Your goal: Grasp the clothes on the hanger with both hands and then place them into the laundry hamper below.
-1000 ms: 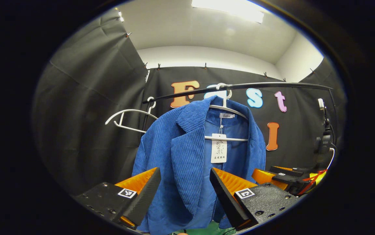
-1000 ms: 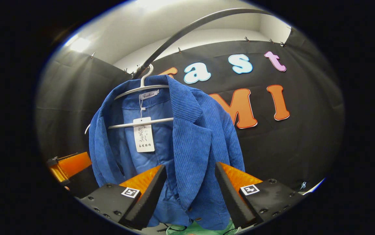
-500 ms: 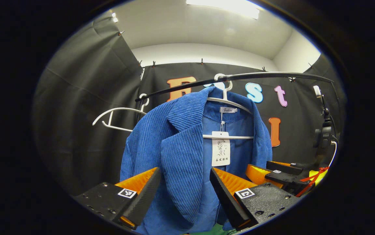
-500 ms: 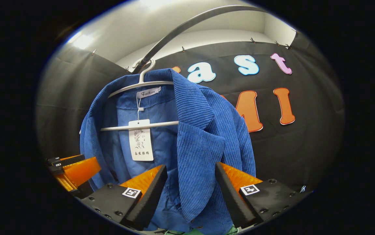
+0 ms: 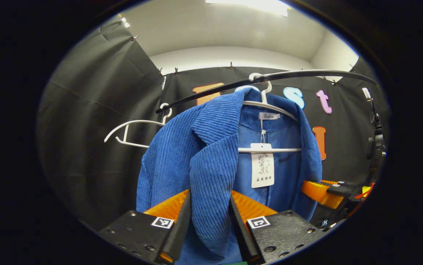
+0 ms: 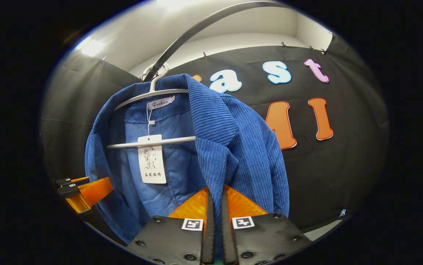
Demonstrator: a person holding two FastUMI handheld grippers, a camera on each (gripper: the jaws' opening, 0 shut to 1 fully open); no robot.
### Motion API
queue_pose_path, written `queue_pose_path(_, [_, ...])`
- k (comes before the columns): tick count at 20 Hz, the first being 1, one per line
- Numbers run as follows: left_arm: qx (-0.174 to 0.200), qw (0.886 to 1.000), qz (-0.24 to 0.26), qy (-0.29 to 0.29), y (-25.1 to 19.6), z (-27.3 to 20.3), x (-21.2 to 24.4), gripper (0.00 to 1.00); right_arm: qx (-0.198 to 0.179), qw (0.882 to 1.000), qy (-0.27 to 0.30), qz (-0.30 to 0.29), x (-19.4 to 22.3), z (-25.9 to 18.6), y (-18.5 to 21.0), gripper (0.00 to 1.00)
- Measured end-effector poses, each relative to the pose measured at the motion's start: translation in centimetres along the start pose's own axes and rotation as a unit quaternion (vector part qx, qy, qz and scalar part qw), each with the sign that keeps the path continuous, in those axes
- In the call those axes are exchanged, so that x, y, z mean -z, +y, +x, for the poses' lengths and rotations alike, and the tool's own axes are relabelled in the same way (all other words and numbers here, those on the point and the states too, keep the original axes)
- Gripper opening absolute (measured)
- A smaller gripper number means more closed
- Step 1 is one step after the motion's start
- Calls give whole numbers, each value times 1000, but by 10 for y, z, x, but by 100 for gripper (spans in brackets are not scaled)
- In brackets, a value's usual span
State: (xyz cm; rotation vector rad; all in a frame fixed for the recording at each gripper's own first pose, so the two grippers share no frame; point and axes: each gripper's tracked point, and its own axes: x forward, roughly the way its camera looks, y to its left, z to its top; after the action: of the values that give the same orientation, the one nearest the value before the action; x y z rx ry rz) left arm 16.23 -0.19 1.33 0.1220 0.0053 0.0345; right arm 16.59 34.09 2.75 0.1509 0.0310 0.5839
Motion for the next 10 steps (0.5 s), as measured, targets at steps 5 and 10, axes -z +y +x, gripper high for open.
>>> queue_pose_path(5, [21,1000,8,-13,-2,-5,-6,14,-24,999,-4,25,-6,-1,0,17])
queue_pose_path(10, [51,999,7,-7,-9,-13,-14,2,-36,998,3,43,-10,-2,-8,8])
